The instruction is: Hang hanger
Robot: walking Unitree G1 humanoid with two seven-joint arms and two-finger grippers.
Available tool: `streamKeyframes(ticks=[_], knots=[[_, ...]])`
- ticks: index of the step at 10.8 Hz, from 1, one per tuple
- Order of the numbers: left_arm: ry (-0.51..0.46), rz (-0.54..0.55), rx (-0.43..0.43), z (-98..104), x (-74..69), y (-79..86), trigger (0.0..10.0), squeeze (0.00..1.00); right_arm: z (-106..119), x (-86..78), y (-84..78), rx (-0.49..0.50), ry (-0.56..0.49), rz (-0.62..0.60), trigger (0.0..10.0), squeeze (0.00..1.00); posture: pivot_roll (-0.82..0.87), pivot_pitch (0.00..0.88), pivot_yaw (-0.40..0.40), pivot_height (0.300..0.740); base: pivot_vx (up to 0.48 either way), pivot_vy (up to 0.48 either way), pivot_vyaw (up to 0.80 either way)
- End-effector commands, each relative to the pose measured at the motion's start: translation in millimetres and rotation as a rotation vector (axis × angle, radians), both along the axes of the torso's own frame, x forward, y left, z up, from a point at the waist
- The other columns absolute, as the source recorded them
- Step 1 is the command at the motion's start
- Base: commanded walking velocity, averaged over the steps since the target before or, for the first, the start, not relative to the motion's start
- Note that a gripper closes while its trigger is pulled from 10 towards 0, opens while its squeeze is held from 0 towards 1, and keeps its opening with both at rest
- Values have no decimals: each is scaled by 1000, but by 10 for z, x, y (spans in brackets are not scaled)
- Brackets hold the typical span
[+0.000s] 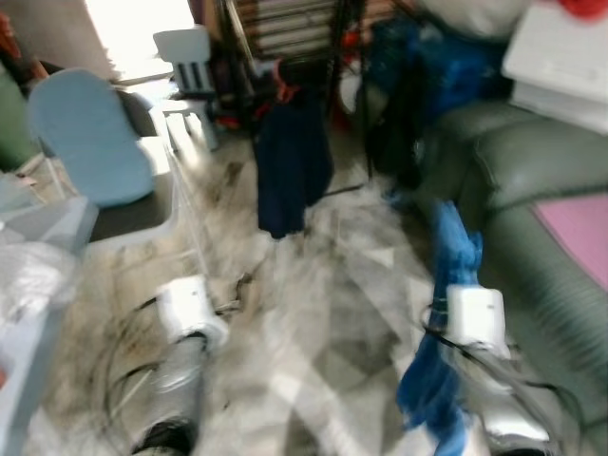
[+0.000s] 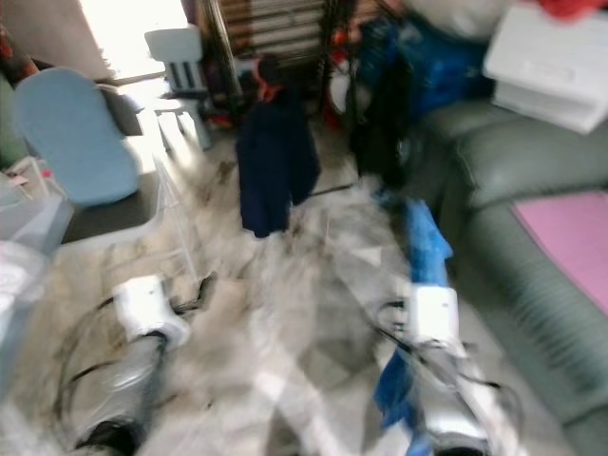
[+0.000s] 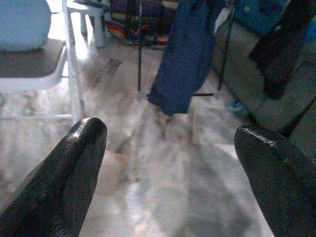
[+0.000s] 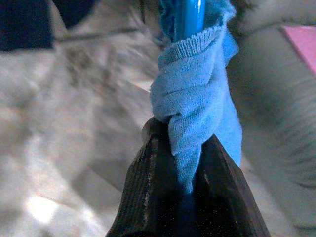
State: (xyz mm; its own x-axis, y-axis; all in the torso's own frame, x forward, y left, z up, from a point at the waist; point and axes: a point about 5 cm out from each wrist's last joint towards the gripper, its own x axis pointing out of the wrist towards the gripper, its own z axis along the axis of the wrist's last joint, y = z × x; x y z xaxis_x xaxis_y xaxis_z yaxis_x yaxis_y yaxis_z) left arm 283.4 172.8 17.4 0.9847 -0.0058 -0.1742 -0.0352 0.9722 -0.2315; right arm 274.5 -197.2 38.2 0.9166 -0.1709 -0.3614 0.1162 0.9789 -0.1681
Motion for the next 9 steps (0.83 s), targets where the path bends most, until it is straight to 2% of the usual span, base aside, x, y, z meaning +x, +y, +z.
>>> streamKeyframes(ticks=[1, 5, 6, 9], knots=[[-27, -17, -3, 66, 58, -55, 10000, 0, 51, 3, -70, -13, -22, -11, 0, 0, -303, 0, 112, 740, 356, 0, 0], [-24, -18, -7, 74, 56, -61, 10000, 0, 55, -3, -56, -11, -17, -6, 0, 0, -307, 0, 110, 740, 362, 0, 0], [-52, -27, -36, 233, 240, -248, 10000, 0, 226, 233, -13, -65, -62, 131, 10000, 0, -276, 0, 92, 740, 420, 0, 800], [-59, -28, -46, 268, 266, -287, 10000, 0, 211, 240, -19, -52, -56, 124, 10000, 0, -254, 0, 67, 740, 399, 0, 0]])
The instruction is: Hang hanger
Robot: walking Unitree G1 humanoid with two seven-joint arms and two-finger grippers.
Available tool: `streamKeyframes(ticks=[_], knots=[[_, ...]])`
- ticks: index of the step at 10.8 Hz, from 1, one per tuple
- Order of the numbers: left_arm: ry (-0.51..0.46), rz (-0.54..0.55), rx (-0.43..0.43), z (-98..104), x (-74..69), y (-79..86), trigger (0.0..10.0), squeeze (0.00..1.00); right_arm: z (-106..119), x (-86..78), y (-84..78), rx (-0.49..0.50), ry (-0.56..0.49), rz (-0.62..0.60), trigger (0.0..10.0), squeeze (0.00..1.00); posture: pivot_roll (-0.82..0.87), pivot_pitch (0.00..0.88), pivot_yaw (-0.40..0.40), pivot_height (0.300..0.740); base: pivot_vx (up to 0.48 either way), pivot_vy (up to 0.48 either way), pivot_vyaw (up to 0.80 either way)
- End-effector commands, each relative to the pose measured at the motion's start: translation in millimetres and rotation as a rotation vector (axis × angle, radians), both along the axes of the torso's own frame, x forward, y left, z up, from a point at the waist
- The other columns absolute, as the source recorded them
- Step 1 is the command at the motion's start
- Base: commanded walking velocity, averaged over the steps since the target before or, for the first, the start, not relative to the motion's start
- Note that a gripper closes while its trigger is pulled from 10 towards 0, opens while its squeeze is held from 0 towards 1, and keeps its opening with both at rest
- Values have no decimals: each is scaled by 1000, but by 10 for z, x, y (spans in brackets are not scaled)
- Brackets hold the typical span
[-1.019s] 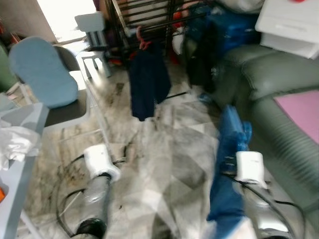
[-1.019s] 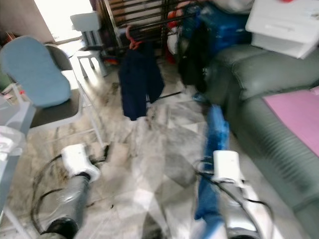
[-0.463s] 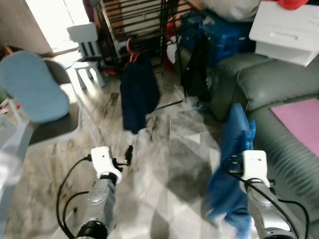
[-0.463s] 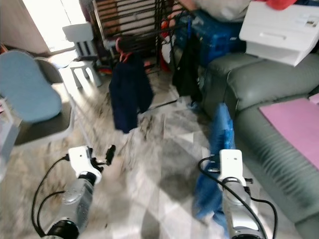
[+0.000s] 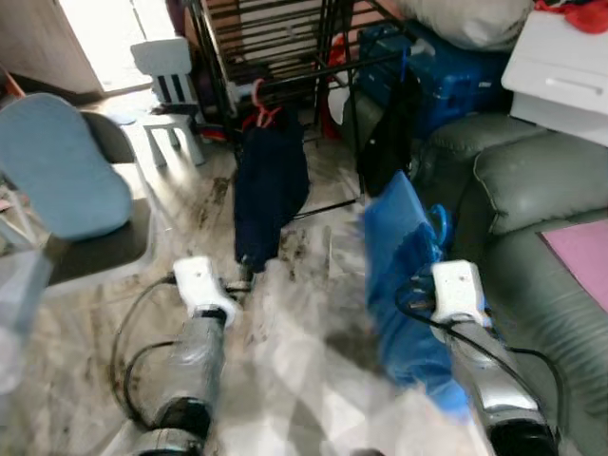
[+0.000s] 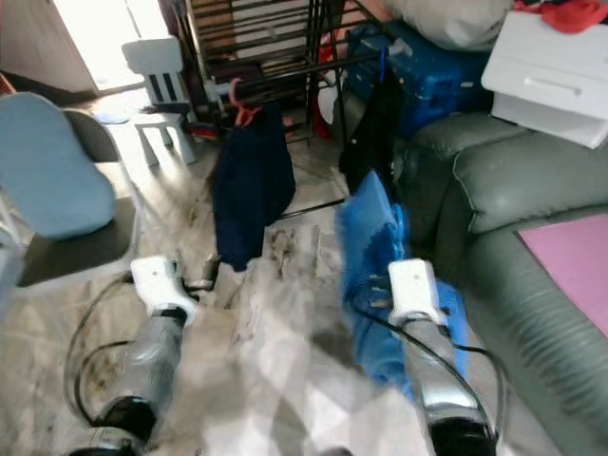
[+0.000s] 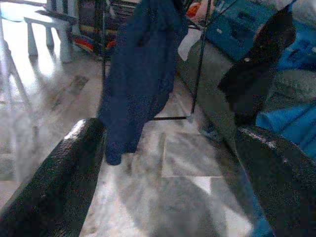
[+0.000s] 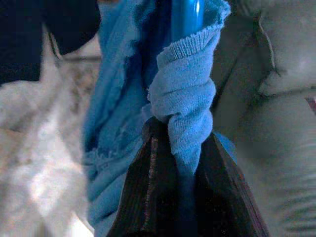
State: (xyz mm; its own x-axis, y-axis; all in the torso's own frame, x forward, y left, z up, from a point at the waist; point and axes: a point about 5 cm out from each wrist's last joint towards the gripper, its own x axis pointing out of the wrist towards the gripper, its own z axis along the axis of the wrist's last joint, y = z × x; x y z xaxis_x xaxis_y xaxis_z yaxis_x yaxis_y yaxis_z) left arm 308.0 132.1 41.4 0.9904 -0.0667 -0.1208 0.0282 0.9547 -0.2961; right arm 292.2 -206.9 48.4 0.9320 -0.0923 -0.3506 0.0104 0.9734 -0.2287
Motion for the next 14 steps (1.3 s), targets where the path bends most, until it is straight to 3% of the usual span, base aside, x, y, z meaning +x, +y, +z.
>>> streamKeyframes(ticks=[1, 4, 6, 8, 12, 14], knots=[[-8, 49, 21, 25, 2, 160, 10000, 0, 110, 108, 110, 20, -49, 41, 10000, 0, -235, 0, 49, 740, 409, 0, 0], [-6, 129, 51, 15, -69, 323, 10000, 0, 71, 205, 293, 20, -28, 102, 10000, 0, -130, 0, -38, 740, 365, 0, 0], [-6, 155, 85, 13, -117, 395, 10000, 0, 11, 207, 395, 31, -10, 124, 10000, 0, -96, 0, -59, 740, 0, 0, 0], [-9, 146, 86, 25, -126, 412, 10000, 0, -8, 212, 385, 29, -14, 94, 10000, 0, -109, 0, -31, 740, 0, -214, 0], [9, 89, 68, 52, -47, 271, 10000, 0, -23, 182, 294, 41, -35, 31, 10000, 0, -162, 0, 30, 740, 0, -449, 0], [-12, 96, 52, 90, -19, 264, 10000, 0, -26, 165, 265, 45, -34, 32, 10000, 0, -172, 0, 39, 740, 0, 0, 0]])
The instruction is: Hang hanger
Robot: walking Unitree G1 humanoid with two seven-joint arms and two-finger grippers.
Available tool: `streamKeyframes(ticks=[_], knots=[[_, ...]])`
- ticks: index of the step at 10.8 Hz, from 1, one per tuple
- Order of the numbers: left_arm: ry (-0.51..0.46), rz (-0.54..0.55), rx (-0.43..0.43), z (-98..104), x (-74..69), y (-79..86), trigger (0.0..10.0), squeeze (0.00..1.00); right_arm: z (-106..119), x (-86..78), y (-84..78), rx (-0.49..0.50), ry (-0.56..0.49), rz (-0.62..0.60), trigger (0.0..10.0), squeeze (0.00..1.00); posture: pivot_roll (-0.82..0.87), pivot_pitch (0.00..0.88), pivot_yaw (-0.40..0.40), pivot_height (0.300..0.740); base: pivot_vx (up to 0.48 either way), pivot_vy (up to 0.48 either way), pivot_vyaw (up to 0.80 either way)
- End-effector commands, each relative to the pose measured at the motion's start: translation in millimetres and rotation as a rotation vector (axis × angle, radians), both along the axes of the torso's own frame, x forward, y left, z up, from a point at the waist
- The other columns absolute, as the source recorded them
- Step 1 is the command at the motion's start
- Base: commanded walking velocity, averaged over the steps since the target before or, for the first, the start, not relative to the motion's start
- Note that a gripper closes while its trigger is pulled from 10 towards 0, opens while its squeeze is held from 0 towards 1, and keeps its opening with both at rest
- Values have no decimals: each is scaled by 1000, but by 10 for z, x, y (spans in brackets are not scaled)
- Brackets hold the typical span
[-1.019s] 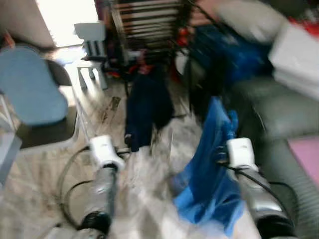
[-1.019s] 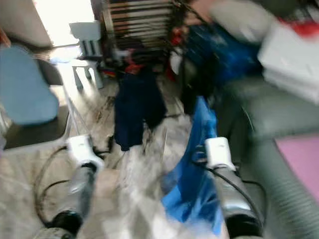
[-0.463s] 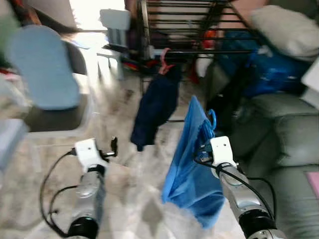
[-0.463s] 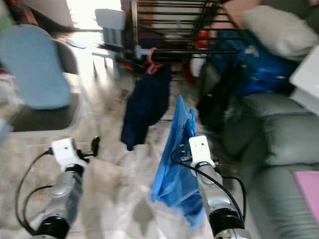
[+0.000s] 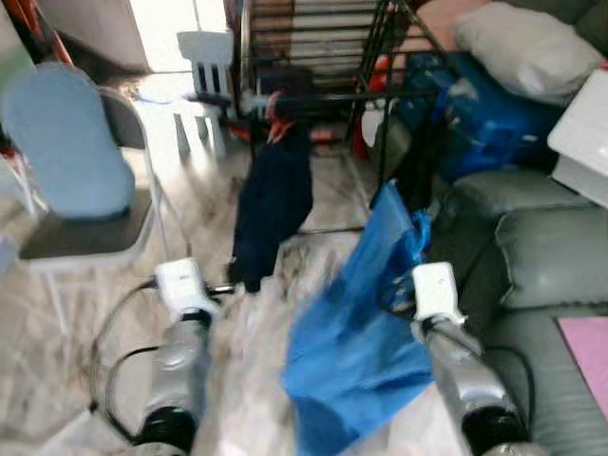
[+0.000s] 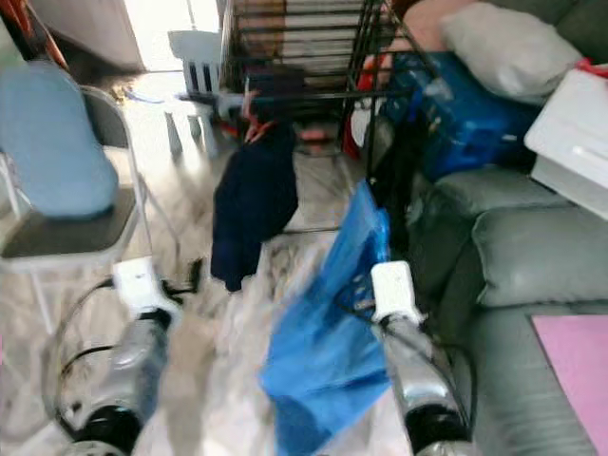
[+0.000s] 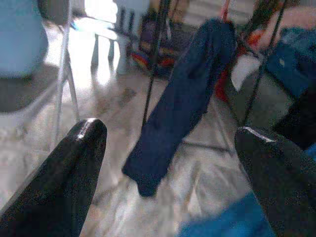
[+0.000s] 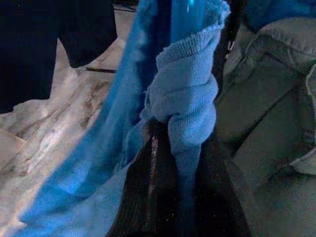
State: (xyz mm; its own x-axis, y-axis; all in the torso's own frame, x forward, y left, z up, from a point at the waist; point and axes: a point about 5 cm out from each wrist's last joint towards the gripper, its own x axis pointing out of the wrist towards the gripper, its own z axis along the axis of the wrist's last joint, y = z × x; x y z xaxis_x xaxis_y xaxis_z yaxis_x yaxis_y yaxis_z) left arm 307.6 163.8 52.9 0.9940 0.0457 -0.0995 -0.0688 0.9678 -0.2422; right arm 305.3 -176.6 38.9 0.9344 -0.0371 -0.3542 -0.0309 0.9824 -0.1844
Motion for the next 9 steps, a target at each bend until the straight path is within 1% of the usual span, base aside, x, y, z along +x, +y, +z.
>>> streamKeyframes(ticks=[1, 2, 3, 6, 8, 9], knots=[[0, -22, -11, -5, -2, -36, 10000, 0, 47, 14, -58, 5, -20, 4, 10000, 0, -180, 0, 45, 740, 0, 0, 0], [3, -15, -13, -9, 0, -10, 10000, 0, 42, 5, -62, 6, -19, 19, 10000, 0, -182, 0, 45, 740, 0, 0, 0], [5, 1, -22, -6, 11, 37, 10000, 0, 57, 5, -60, 6, -23, 46, 10000, 0, -184, 0, 45, 740, 386, 0, 0], [4, 11, -12, 5, 34, 92, 10000, 0, 115, 27, -19, -13, -51, 106, 10000, 0, -192, 0, 51, 740, 434, 0, 0], [4, 2, -32, 12, 46, 84, 10000, 0, 164, 42, -47, -20, -77, 94, 10000, 0, -198, 0, 58, 740, 446, 0, 0], [2, 1, -28, 13, 43, 86, 10000, 0, 182, 47, -59, -21, -83, 90, 10000, 0, -199, 0, 60, 740, 431, 0, 0]])
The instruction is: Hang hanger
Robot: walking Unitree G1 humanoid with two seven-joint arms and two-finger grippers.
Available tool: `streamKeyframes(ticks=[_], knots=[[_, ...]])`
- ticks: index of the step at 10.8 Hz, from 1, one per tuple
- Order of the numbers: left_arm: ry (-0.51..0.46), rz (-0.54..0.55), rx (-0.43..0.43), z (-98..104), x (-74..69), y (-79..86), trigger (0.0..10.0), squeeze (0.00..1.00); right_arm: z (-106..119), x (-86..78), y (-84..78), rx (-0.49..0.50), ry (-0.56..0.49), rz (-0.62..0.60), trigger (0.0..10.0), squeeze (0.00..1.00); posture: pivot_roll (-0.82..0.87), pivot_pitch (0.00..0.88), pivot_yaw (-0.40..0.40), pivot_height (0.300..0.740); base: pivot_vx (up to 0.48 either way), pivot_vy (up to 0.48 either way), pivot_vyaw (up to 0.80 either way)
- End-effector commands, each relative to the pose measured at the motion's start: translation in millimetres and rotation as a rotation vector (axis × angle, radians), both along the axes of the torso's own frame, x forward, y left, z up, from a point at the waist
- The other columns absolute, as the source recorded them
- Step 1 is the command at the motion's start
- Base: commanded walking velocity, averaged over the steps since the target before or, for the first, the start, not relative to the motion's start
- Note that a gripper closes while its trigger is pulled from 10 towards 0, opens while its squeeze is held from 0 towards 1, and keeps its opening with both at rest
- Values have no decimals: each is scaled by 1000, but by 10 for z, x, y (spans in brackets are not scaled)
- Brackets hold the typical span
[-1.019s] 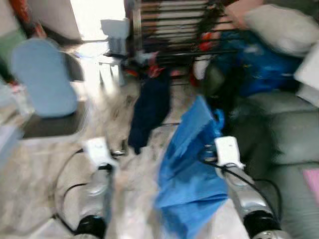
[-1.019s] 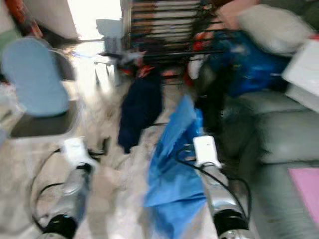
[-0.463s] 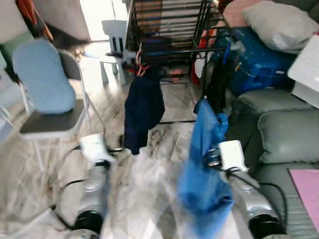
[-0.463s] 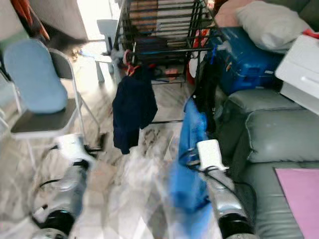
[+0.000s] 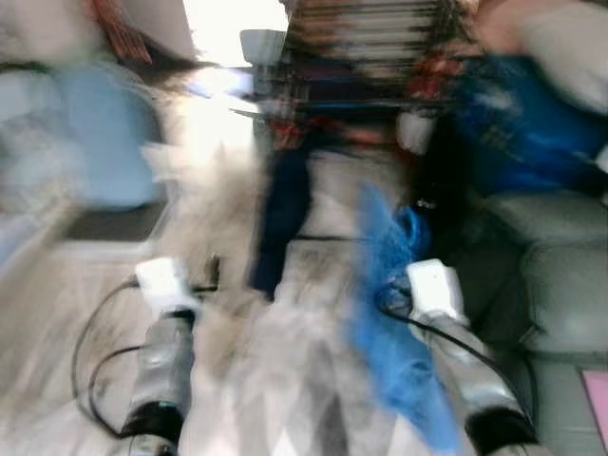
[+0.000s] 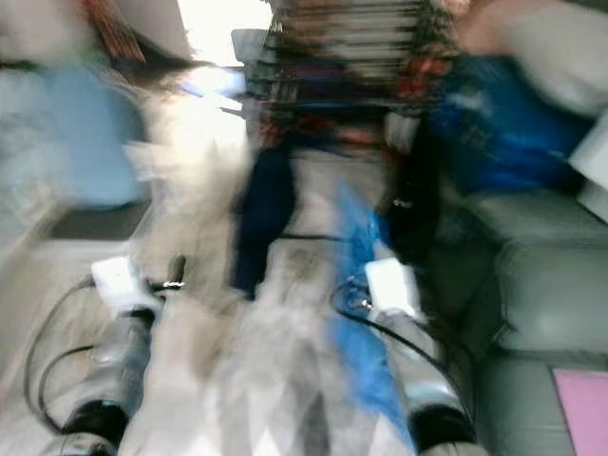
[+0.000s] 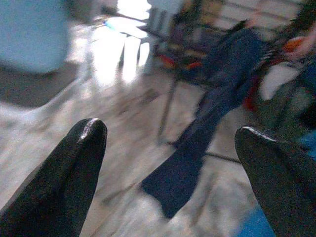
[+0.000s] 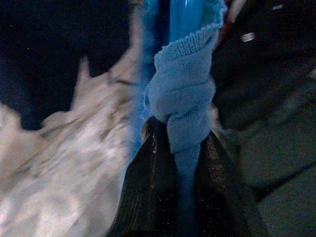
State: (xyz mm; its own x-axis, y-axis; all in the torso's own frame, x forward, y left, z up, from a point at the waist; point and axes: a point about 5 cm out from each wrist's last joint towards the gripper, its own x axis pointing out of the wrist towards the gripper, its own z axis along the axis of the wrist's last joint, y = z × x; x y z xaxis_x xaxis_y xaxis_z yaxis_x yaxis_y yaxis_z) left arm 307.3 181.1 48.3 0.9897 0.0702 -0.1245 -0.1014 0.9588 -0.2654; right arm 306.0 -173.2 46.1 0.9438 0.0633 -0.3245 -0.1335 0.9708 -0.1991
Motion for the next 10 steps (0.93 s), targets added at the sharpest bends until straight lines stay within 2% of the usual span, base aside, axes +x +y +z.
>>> streamKeyframes(ticks=[1, 3, 10], knots=[[-21, -26, -1, 53, 42, -84, 10000, 0, 126, 48, -110, -9, -60, -27, 10000, 0, -198, 0, 61, 740, 424, 0, 0], [-16, -37, -12, 39, 34, -92, 10000, 0, 146, 53, -114, -13, -72, -46, 10000, 0, -197, 0, 63, 740, 422, 0, 0], [-3, -119, -45, 41, 45, -186, 10000, 0, 119, 10, -129, -7, -66, -136, 10000, 0, -204, 0, 79, 740, 293, 376, 0]])
